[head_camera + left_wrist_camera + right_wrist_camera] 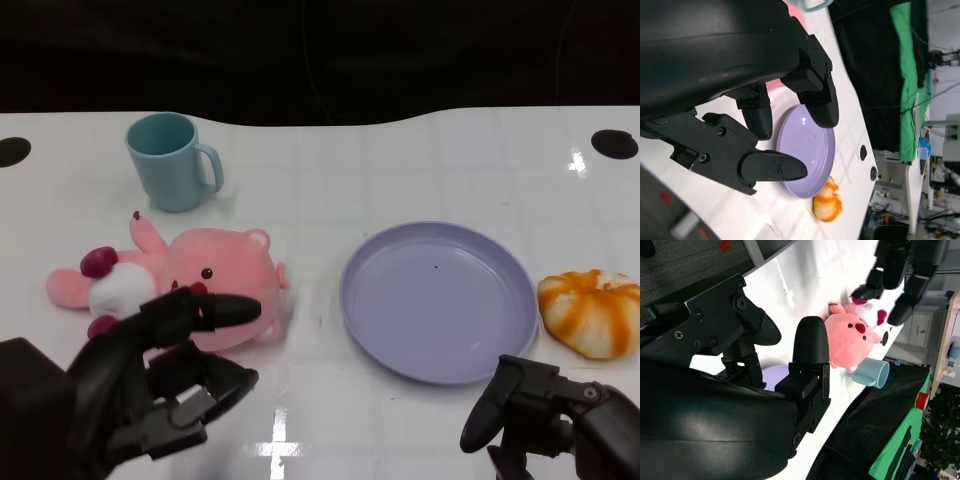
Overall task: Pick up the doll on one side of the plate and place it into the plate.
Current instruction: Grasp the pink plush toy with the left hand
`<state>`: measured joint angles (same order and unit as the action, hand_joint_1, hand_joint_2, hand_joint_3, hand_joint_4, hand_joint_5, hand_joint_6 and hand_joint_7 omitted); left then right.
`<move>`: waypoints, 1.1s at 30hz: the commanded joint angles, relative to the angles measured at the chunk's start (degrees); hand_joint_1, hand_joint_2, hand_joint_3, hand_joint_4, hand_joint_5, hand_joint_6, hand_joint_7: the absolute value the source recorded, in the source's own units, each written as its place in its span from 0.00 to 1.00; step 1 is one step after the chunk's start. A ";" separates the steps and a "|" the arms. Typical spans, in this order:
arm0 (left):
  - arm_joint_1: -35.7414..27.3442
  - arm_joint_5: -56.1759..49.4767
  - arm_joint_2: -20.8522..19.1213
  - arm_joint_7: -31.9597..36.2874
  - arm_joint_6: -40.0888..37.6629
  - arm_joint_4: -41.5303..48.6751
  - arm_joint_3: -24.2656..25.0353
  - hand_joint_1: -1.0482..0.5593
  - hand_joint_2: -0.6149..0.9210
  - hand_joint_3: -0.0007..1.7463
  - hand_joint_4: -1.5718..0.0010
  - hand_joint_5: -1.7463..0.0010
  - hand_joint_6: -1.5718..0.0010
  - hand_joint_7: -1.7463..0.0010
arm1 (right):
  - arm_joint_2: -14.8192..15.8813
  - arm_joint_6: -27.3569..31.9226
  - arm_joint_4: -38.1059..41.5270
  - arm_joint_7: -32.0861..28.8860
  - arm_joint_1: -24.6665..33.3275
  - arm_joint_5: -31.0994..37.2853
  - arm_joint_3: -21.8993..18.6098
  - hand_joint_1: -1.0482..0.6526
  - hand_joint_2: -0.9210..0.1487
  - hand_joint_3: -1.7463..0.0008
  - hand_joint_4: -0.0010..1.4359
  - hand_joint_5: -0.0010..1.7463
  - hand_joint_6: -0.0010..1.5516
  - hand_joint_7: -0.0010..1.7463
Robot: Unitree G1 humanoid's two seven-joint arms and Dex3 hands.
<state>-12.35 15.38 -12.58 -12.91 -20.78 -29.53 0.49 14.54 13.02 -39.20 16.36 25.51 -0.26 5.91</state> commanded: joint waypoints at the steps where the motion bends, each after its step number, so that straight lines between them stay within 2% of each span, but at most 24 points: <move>1: 2.22 -4.66 -3.74 -1.71 5.80 0.26 0.76 0.38 1.00 0.09 0.78 0.40 0.73 0.73 | 0.27 -0.28 0.38 0.04 -0.41 -0.64 -0.57 0.61 0.28 0.36 0.44 0.99 0.36 0.85; 8: 6.23 -13.25 -9.88 -2.87 12.31 2.75 1.92 0.32 1.00 0.04 0.84 0.51 0.77 0.86 | 0.46 -0.22 0.55 0.02 -0.79 -0.34 -0.68 0.60 0.29 0.35 0.44 0.99 0.36 0.85; 13: 10.08 -23.74 -16.68 -3.47 12.85 4.05 1.69 0.26 1.00 0.05 0.91 0.59 0.81 0.93 | 0.42 -0.52 0.70 0.02 -0.71 -0.47 -0.91 0.62 0.29 0.36 0.44 0.98 0.36 0.85; 19: 13.15 -35.13 -21.65 -3.74 11.74 5.57 -0.12 0.24 1.00 0.04 0.99 0.66 0.82 0.97 | 0.48 -0.52 0.56 0.15 -0.43 -0.51 -1.08 0.61 0.28 0.37 0.44 0.98 0.36 0.85; 26: 18.51 -47.42 -26.39 -8.64 7.54 7.80 -4.58 0.22 1.00 0.02 1.00 0.80 0.87 1.00 | 0.49 -0.44 0.38 0.27 -0.24 -0.59 -1.20 0.60 0.28 0.37 0.44 0.98 0.36 0.85; 33: 24.31 -54.59 -27.05 -9.82 8.80 15.78 -9.21 0.21 0.98 0.00 0.98 0.80 0.87 1.00 | 0.35 -0.42 0.43 0.36 -0.21 -0.88 -1.22 0.60 0.28 0.37 0.44 0.99 0.36 0.85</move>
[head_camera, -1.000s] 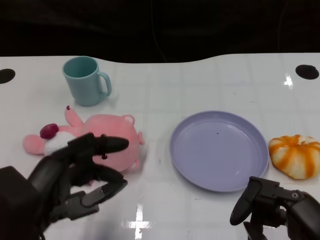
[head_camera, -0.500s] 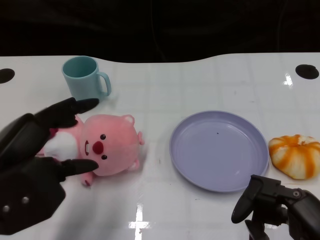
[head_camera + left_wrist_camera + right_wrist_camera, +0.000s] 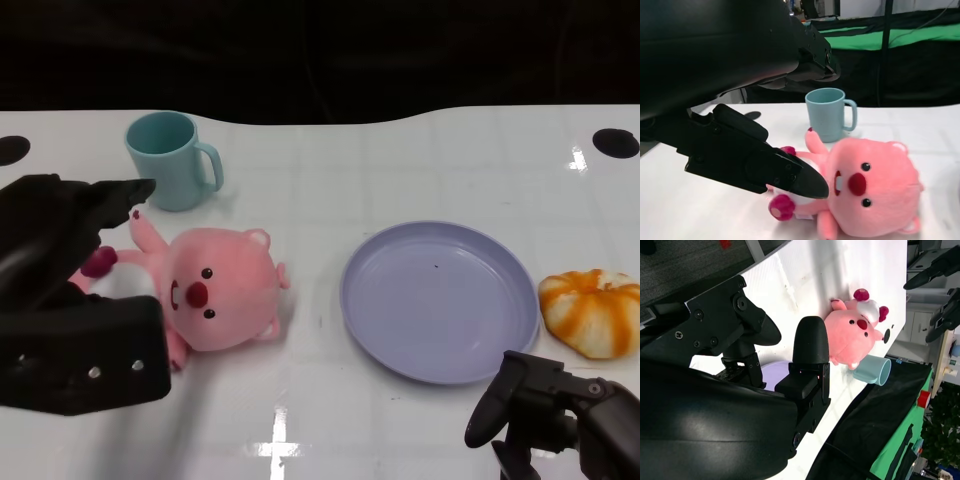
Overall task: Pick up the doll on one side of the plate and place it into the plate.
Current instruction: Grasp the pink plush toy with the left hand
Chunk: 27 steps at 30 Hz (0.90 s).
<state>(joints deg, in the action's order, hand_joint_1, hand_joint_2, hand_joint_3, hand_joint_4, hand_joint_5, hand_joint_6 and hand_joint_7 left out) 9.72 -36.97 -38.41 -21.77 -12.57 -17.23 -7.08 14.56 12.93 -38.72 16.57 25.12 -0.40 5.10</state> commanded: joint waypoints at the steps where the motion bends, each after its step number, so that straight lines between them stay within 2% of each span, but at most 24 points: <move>1: 3.27 -3.31 -1.18 -1.25 0.71 5.16 -2.64 0.21 0.99 0.00 0.98 0.81 0.87 1.00 | 0.35 -0.32 -0.11 0.13 0.20 -0.63 -0.36 0.60 0.28 0.37 0.44 0.99 0.36 0.85; 10: 10.60 -8.20 0.76 0.47 4.62 18.67 -8.89 0.17 1.00 0.00 0.98 0.79 0.87 1.00 | 0.27 0.32 -0.75 0.06 0.56 -0.65 -0.25 0.60 0.29 0.36 0.44 0.99 0.36 0.85; 27: 20.99 -11.40 8.94 3.36 5.78 40.56 -17.02 0.19 1.00 0.00 0.97 0.82 0.87 1.00 | 0.43 0.27 -1.70 -0.05 1.14 -0.12 0.08 0.59 0.30 0.36 0.45 0.98 0.37 0.84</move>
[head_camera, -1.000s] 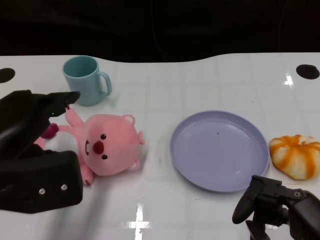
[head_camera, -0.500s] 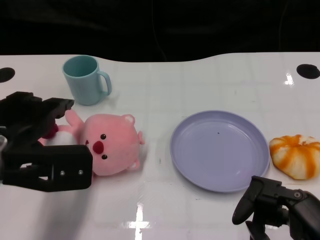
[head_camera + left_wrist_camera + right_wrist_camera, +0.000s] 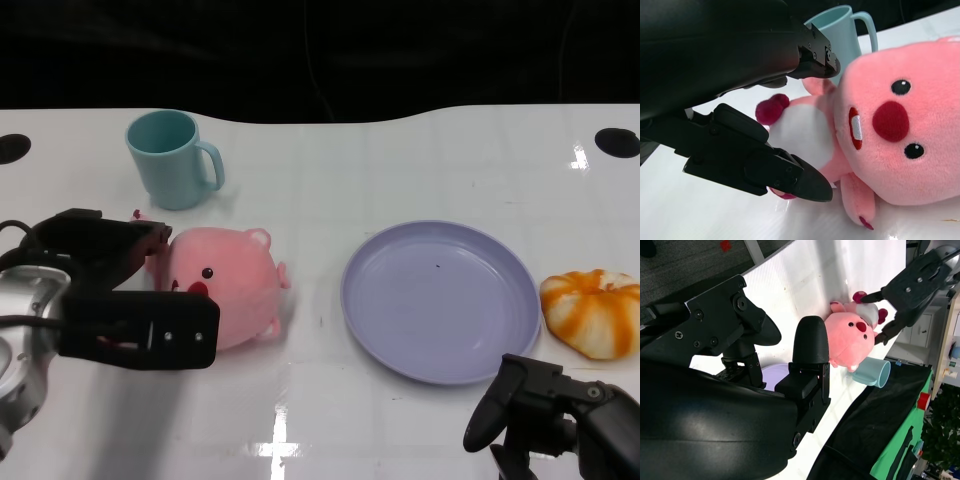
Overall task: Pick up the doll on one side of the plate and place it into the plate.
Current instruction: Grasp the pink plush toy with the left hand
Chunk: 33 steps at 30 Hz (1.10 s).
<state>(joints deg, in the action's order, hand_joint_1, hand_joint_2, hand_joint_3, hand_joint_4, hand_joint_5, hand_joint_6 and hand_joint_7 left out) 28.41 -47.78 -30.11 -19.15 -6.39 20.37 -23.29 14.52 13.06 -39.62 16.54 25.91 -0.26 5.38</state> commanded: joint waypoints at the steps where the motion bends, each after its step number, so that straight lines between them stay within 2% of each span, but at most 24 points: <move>1: 3.10 -0.57 1.13 0.76 -0.32 4.64 -1.28 0.19 1.00 0.00 0.97 0.82 0.87 1.00 | 0.45 0.09 -0.85 -0.04 0.41 -0.28 -0.20 0.59 0.30 0.36 0.45 0.98 0.37 0.84; 11: 9.70 0.86 6.51 0.01 -1.89 20.87 -5.14 0.22 1.00 0.01 0.92 0.92 0.86 1.00 | 0.44 0.56 -2.01 -0.08 1.15 -0.47 -0.30 0.59 0.31 0.35 0.45 0.98 0.37 0.84; 19: 11.49 2.45 12.04 5.69 -1.40 33.48 -6.83 0.26 0.97 0.00 0.87 0.95 0.82 0.99 | 0.79 1.06 -3.38 -0.06 2.15 -0.14 -0.49 0.58 0.30 0.36 0.45 0.97 0.37 0.83; 23: 11.69 3.02 14.32 8.37 -1.38 37.28 -7.35 0.29 0.97 0.00 0.85 0.96 0.78 0.98 | 0.83 1.01 -3.32 0.05 2.21 -0.30 -0.60 0.58 0.29 0.37 0.45 0.97 0.37 0.83; 26: 11.88 3.57 15.83 10.49 -1.25 40.39 -7.64 0.38 0.98 0.00 0.71 0.94 0.63 0.97 | 0.78 0.96 -3.20 0.12 2.28 -0.59 -0.76 0.58 0.29 0.37 0.45 0.97 0.38 0.83; 28: 11.61 4.06 16.10 12.43 0.31 41.89 -7.48 0.43 0.99 0.00 0.57 0.91 0.51 0.95 | 0.81 0.92 -3.17 0.15 2.28 -0.62 -0.83 0.57 0.29 0.37 0.46 0.97 0.38 0.83; 29: 11.35 4.52 16.32 13.52 0.91 42.67 -7.21 0.45 0.98 0.00 0.52 0.85 0.46 0.96 | 0.83 0.88 -3.15 0.16 2.28 -0.58 -0.85 0.57 0.29 0.37 0.46 0.97 0.38 0.83; 30: 11.15 4.82 16.50 14.50 1.41 43.33 -7.12 0.46 0.99 0.02 0.50 0.67 0.39 0.96 | 0.86 0.90 -3.16 0.18 2.30 -0.56 -0.88 0.57 0.29 0.38 0.46 0.97 0.38 0.82; 33: 10.62 4.67 16.58 17.63 3.23 44.63 -7.78 0.44 1.00 0.07 0.54 0.47 0.32 0.96 | 0.90 1.05 -3.15 0.27 2.30 -0.61 -0.98 0.57 0.28 0.39 0.46 0.97 0.38 0.82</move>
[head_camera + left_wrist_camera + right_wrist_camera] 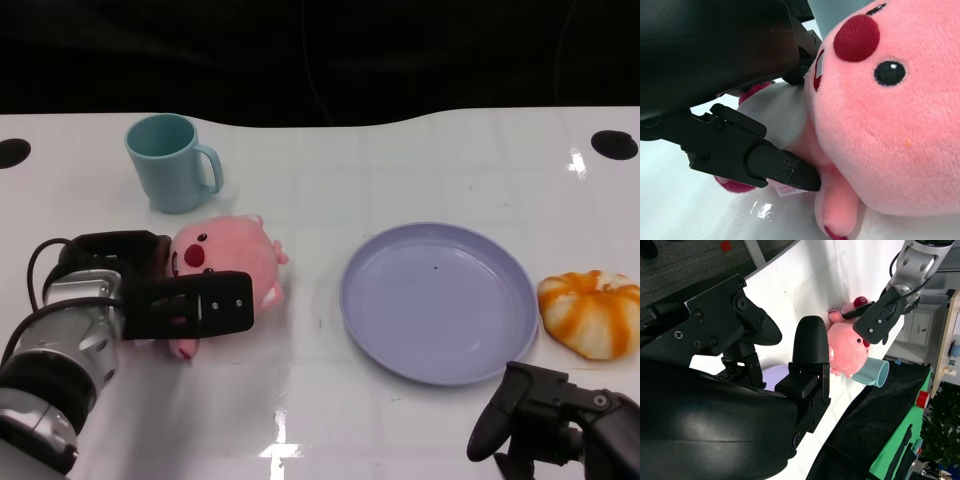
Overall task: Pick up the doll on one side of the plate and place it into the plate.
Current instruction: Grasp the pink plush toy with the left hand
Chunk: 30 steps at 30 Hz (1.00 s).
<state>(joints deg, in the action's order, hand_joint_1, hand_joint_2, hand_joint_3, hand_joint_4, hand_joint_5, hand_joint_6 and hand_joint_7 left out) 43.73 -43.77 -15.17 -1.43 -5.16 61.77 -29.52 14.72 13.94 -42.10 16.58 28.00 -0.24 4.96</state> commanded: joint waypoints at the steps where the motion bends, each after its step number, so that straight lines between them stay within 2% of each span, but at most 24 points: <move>1: -4.93 0.63 1.60 1.15 2.63 3.24 -1.65 0.44 1.00 0.08 0.56 0.45 0.32 0.96 | 0.69 0.21 -0.63 0.27 0.20 -0.66 -0.60 0.57 0.28 0.39 0.46 0.97 0.38 0.82; 2: -5.15 0.65 1.57 2.67 3.22 3.19 -1.66 0.44 1.00 0.08 0.57 0.40 0.30 0.95 | 0.70 0.11 -0.56 0.30 0.15 -0.62 -0.62 0.57 0.28 0.39 0.46 0.97 0.38 0.82; 3: -5.39 1.09 1.48 4.09 4.15 3.11 -1.31 0.44 1.00 0.09 0.59 0.29 0.29 0.91 | 0.68 0.04 -0.47 0.31 0.11 -0.60 -0.63 0.57 0.28 0.39 0.46 0.97 0.38 0.82; 4: -5.55 1.56 1.39 5.21 4.99 3.08 -0.96 0.46 1.00 0.08 0.60 0.14 0.34 0.74 | 0.64 0.00 -0.37 0.34 0.04 -0.61 -0.64 0.57 0.28 0.39 0.46 0.97 0.38 0.82; 5: -5.66 1.77 1.23 6.18 5.57 2.90 -0.89 0.47 1.00 0.08 0.61 0.07 0.37 0.64 | 0.61 -0.09 -0.23 0.37 -0.02 -0.64 -0.64 0.57 0.28 0.39 0.46 0.97 0.38 0.82; 7: -5.71 2.01 0.93 7.54 6.39 2.73 -1.02 0.47 1.00 0.11 0.60 0.02 0.45 0.48 | 0.52 -0.17 0.07 0.43 -0.21 -0.72 -0.65 0.57 0.28 0.39 0.46 0.97 0.38 0.82; 9: -6.05 2.87 0.59 9.20 7.74 2.36 -0.41 0.47 1.00 0.12 0.61 0.01 0.47 0.44 | 0.47 -0.27 0.29 0.41 -0.26 -0.59 -0.54 0.57 0.28 0.39 0.46 0.97 0.38 0.82; 10: -6.32 3.50 0.38 10.18 8.60 2.08 0.11 0.49 1.00 0.20 0.57 0.00 0.55 0.25 | 0.45 -0.33 0.39 0.37 -0.24 -0.46 -0.44 0.57 0.28 0.39 0.46 0.97 0.38 0.82; 12: -6.85 4.94 -0.20 11.79 10.12 1.07 1.32 0.49 1.00 0.28 0.52 0.00 0.60 0.07 | 0.45 -0.13 0.15 0.11 -0.25 0.09 -0.18 0.57 0.28 0.39 0.46 0.97 0.39 0.82; 13: -7.08 5.45 -0.50 12.58 10.86 0.59 1.77 0.49 0.99 0.29 0.52 0.00 0.61 0.04 | 0.41 0.05 0.02 0.07 -0.30 0.12 -0.14 0.57 0.28 0.39 0.46 0.97 0.39 0.82; 17: -8.20 8.12 -1.38 15.74 13.69 -1.74 4.47 0.51 0.93 0.34 0.45 0.00 0.57 0.00 | 0.24 -0.26 0.44 0.13 -0.77 -0.02 0.13 0.57 0.29 0.38 0.46 0.97 0.39 0.82; 18: -8.64 9.28 -1.50 16.33 14.82 -2.40 5.58 0.52 0.91 0.38 0.44 0.00 0.56 0.00 | 0.18 -0.05 0.42 0.06 -0.84 0.03 0.27 0.57 0.29 0.38 0.46 0.97 0.39 0.82; 19: -8.95 10.08 -1.58 16.68 15.62 -2.79 6.33 0.53 0.85 0.46 0.43 0.00 0.55 0.00 | 0.14 0.13 0.39 -0.01 -0.90 0.08 0.39 0.57 0.29 0.38 0.46 0.97 0.39 0.82; 22: -9.39 12.24 -1.58 16.20 15.77 -5.09 8.50 0.53 0.78 0.58 0.41 0.00 0.53 0.00 | -0.24 0.81 0.37 -0.20 -1.09 -0.27 0.82 0.57 0.30 0.37 0.46 0.97 0.39 0.82; 30: -9.05 14.60 -2.01 12.06 14.30 -13.57 11.08 0.54 0.71 0.71 0.39 0.00 0.52 0.00 | -0.99 0.46 1.90 -0.37 -2.31 -0.47 1.71 0.57 0.29 0.36 0.45 0.98 0.38 0.82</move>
<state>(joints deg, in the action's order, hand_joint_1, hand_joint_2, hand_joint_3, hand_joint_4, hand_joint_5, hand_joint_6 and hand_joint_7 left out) 34.85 -29.58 -16.37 11.65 9.66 49.81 -19.03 13.70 14.40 -40.57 16.54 25.87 -0.19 6.65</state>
